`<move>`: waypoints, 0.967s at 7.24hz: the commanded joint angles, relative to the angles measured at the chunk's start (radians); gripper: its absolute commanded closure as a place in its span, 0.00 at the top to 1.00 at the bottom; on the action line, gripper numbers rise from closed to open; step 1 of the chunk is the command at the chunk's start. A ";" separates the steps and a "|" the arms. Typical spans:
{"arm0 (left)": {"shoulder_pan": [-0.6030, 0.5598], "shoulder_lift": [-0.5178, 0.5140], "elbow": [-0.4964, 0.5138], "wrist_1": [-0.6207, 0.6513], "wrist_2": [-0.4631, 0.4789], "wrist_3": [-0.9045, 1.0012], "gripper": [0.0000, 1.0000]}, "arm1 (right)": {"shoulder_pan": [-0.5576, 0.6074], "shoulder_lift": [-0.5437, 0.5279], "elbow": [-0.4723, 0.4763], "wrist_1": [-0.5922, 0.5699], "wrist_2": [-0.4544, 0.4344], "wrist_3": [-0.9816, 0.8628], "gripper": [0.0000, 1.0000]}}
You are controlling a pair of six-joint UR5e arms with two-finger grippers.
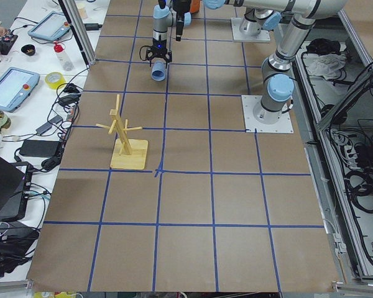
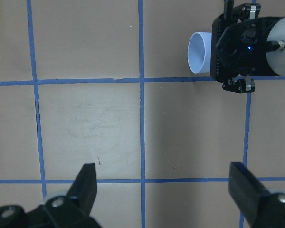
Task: Flip cup
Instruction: 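Lay the cup on its side and open the right gripper, then raise the right gripper back toward its start while the left arm reaches out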
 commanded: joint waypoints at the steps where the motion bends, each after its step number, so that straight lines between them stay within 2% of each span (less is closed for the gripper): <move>1: -0.001 0.003 -0.002 -0.006 -0.001 0.002 1.00 | -0.001 -0.051 0.013 0.001 -0.016 0.123 1.00; 2: -0.002 0.006 -0.003 -0.018 -0.010 0.005 1.00 | -0.012 -0.089 0.018 0.003 -0.077 0.211 1.00; 3: 0.000 0.009 -0.005 -0.026 -0.009 0.006 1.00 | -0.015 -0.143 0.021 0.039 -0.199 0.397 1.00; 4: 0.011 0.008 -0.005 -0.029 -0.012 0.032 1.00 | -0.046 -0.201 0.029 0.173 -0.244 0.531 1.00; 5: 0.041 0.006 -0.002 -0.029 -0.015 0.078 1.00 | -0.123 -0.256 0.035 0.273 -0.234 0.637 1.00; 6: 0.078 -0.015 -0.008 -0.025 -0.063 0.119 1.00 | -0.229 -0.302 0.051 0.315 -0.228 0.644 1.00; 7: 0.092 -0.049 -0.028 -0.011 -0.152 0.121 1.00 | -0.335 -0.354 0.074 0.382 -0.169 0.652 1.00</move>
